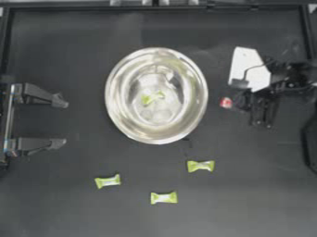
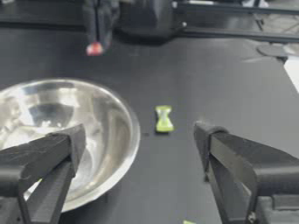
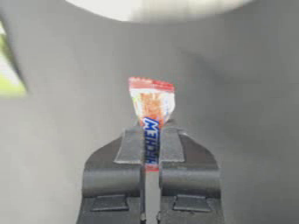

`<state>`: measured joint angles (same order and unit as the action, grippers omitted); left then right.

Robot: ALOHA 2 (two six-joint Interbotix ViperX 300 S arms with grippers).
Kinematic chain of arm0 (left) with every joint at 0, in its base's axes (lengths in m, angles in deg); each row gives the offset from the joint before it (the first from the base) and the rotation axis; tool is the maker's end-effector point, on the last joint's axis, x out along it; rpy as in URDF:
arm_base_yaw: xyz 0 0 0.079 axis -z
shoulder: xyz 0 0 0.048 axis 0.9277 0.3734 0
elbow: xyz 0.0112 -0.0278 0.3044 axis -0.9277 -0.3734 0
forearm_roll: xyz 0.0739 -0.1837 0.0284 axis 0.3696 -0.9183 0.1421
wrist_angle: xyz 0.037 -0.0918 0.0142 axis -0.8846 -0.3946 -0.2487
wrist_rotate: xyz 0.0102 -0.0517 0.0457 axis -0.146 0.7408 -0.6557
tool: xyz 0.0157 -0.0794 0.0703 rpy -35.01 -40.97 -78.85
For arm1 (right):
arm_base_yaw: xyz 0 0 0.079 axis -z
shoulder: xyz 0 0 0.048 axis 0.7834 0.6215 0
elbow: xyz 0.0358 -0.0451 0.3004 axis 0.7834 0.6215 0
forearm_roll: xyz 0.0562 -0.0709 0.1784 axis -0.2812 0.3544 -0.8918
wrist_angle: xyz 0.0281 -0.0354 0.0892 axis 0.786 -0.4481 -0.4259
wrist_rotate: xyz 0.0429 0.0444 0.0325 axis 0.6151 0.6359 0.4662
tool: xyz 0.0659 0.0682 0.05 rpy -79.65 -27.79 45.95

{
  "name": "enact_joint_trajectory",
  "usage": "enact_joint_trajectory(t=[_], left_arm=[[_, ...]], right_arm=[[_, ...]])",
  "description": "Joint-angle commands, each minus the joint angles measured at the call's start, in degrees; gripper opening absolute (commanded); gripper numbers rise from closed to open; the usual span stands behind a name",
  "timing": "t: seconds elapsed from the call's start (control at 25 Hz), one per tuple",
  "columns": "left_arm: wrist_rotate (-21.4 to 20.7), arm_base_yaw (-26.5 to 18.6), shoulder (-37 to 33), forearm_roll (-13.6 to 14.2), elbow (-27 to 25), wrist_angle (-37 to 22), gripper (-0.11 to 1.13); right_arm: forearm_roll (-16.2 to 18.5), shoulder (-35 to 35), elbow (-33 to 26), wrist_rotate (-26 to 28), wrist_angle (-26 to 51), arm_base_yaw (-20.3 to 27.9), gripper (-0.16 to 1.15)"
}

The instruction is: Put candies in bowl

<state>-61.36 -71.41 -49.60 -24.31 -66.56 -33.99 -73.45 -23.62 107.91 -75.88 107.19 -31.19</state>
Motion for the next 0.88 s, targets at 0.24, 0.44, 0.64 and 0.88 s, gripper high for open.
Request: enact_joint_trajectory(t=[0.24, 0.44, 0.64, 0.88], left_arm=[[-0.18, -0.09, 0.09, -0.09, 0.70, 0.35, 1.02], [-0.18, -0.62, 0.09, -0.09, 0.26, 0.35, 1.02], [-0.18, -0.70, 0.09, -0.09, 0.18, 0.35, 1.02], [-0.18, -0.97, 0.09, -0.18, 0.18, 0.35, 1.02]], right_arm=[[-0.18, 1.32, -10.81, -0.70, -2.37, -1.76, 0.16], [0.18, 8.70, -16.00, -2.64, -6.77, -2.29, 0.16], [-0.35, 16.17, -18.90, -4.31, -11.07, -2.37, 0.17], [-0.62, 24.96, -21.36, -4.39, -14.33, -2.99, 0.18]])
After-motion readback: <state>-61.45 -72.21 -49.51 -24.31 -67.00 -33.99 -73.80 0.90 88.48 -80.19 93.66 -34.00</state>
